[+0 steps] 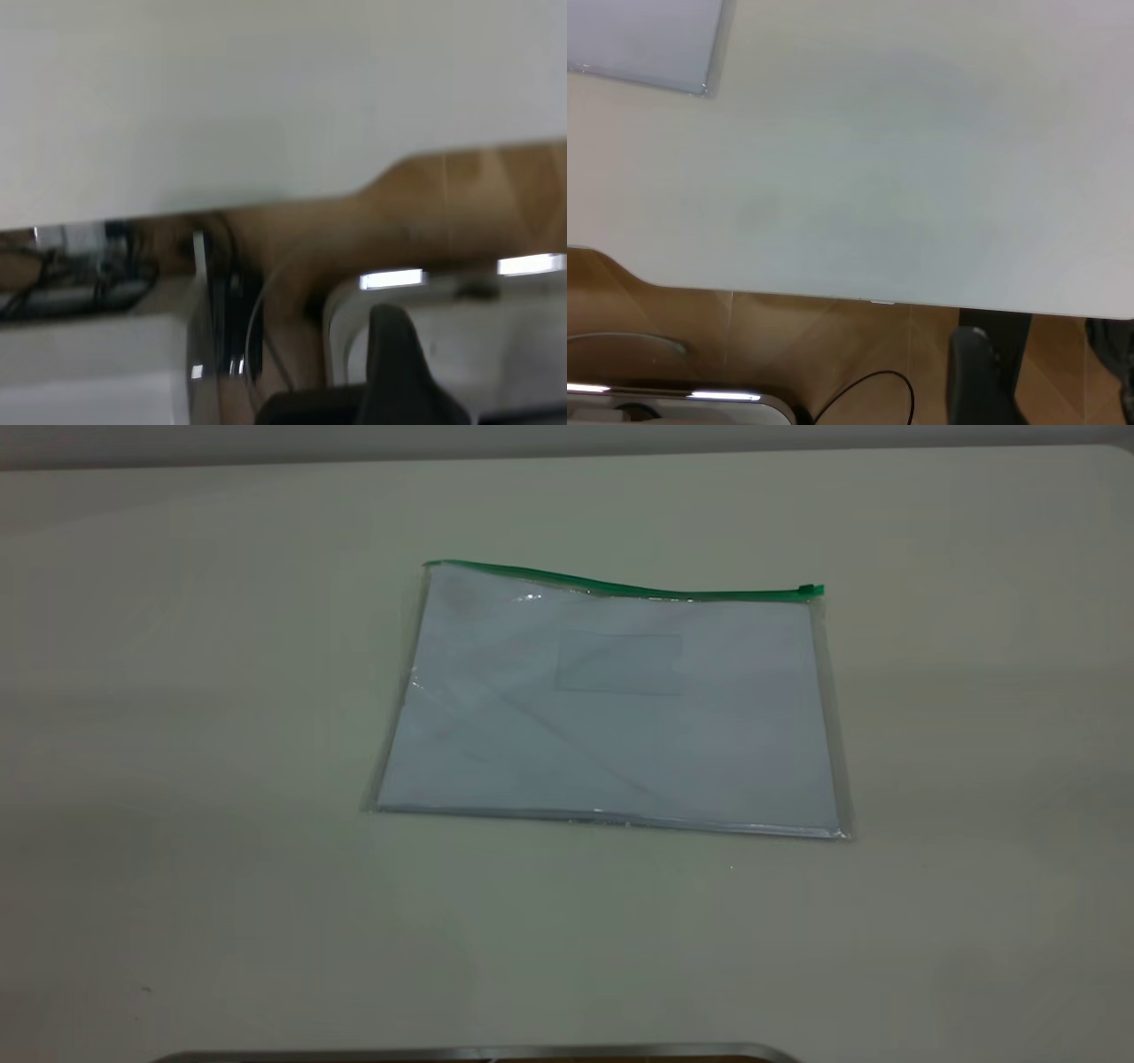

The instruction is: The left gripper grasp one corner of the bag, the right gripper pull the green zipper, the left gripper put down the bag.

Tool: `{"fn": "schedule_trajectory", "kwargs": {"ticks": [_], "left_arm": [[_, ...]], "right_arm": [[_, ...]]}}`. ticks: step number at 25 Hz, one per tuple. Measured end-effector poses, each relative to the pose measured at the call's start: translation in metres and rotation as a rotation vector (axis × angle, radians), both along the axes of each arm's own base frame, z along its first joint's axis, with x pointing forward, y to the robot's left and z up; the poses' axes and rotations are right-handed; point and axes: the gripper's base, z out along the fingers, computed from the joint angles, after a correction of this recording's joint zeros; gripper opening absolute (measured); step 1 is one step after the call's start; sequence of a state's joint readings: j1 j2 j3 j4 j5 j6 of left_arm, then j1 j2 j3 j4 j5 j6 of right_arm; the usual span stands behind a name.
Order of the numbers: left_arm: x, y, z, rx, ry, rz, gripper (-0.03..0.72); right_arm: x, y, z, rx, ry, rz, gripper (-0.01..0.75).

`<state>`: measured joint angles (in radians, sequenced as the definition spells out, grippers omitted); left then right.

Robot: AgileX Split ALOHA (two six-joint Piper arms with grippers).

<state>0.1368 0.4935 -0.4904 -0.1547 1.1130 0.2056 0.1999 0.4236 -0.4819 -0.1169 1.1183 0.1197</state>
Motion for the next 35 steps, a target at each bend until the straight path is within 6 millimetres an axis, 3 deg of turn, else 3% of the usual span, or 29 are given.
{"fn": "schedule_trajectory", "kwargs": {"ticks": [10,17,23,35], "left_arm": [[-0.046,-0.006,0.009,0.034,-0.323,0.030,0.519],[-0.068,-0.009,0.008,0.052,-0.459,0.028,0.519],[-0.071,-0.008,0.007,0.045,-0.476,-0.008,0.519],[-0.072,-0.006,0.007,0.021,-0.477,-0.112,0.519]], "right_arm": [[-0.003,-0.001,0.001,0.005,-0.020,-0.001,0.425],[-0.030,-0.008,0.009,0.034,-0.212,-0.089,0.425],[-0.062,-0.011,0.010,0.054,-0.423,-0.152,0.425],[-0.064,-0.012,0.009,0.048,-0.426,-0.162,0.425]]}}
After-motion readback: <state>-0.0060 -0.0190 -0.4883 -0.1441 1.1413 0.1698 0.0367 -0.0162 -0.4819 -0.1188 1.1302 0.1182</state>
